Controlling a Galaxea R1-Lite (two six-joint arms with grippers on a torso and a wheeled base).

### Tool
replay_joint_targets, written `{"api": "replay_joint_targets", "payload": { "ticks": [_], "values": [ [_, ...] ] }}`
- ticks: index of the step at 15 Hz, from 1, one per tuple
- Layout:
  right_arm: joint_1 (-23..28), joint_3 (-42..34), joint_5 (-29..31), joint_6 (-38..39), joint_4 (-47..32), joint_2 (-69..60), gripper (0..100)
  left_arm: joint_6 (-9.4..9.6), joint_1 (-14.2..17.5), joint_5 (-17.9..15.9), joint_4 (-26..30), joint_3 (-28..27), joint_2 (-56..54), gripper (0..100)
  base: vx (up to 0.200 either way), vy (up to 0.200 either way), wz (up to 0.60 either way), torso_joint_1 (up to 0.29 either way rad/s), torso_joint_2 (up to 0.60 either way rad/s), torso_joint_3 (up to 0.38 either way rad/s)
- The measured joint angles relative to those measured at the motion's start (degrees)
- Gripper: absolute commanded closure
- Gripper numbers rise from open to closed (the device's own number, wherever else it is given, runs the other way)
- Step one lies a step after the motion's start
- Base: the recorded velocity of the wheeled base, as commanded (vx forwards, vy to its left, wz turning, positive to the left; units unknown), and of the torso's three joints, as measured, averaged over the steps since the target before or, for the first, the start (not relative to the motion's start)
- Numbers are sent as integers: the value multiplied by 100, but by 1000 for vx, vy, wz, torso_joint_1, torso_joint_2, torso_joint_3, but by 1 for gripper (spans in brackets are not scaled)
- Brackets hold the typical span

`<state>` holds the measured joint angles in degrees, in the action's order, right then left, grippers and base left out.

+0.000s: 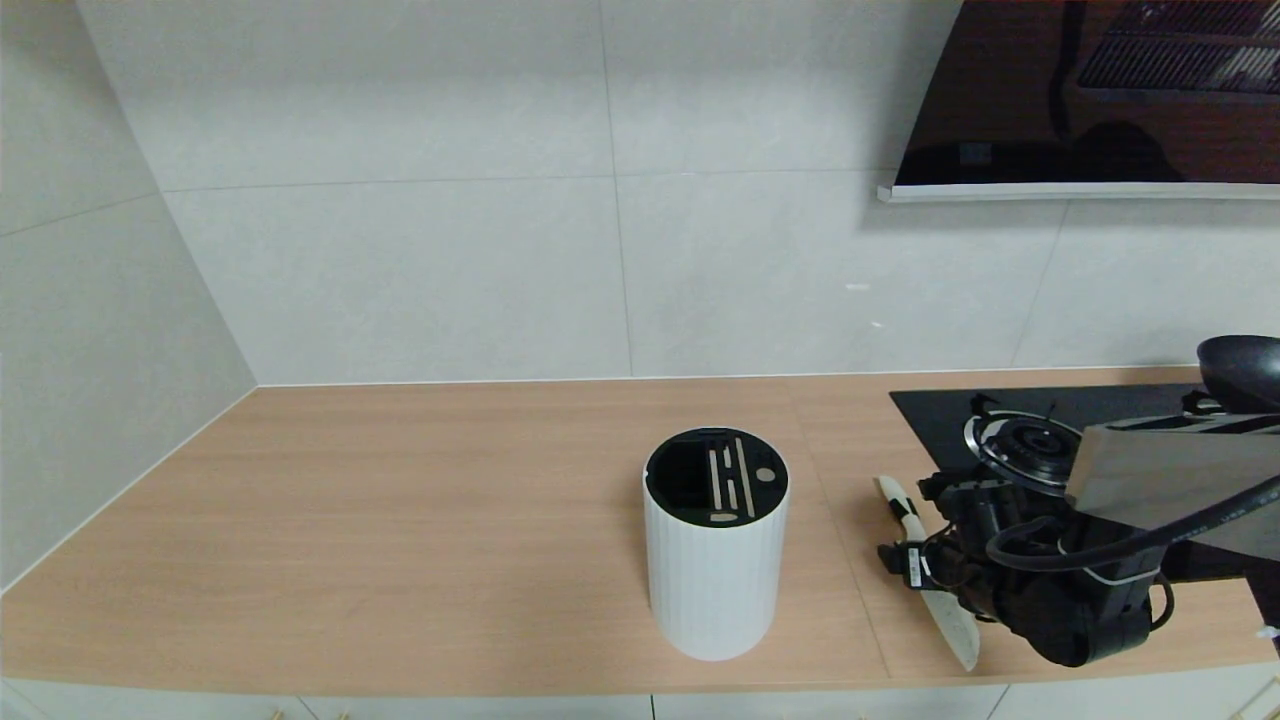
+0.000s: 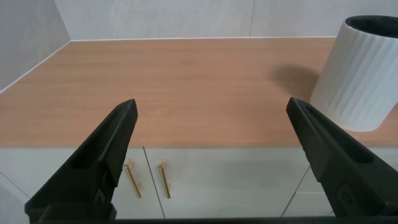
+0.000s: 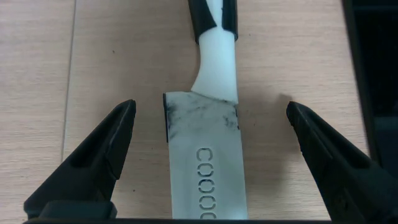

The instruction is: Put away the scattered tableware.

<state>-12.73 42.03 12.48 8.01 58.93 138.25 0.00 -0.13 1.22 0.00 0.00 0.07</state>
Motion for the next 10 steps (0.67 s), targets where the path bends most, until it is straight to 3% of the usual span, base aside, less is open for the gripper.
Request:
{"api": "replay_joint_targets", "payload": {
  "ticks": [3, 4, 10],
  "values": [
    [0, 35, 5, 4, 2, 30, 0, 0, 0, -2, 0, 0, 0, 0, 0, 0, 0, 0, 0, 0],
    [0, 38, 10, 1, 7, 44, 100, 0, 2, -2, 0, 0, 0, 0, 0, 0, 0, 0, 0, 0],
    [-2, 38, 62, 11, 16, 76, 100, 0, 0, -2, 0, 0, 0, 0, 0, 0, 0, 0, 0, 0]
  ]
}}
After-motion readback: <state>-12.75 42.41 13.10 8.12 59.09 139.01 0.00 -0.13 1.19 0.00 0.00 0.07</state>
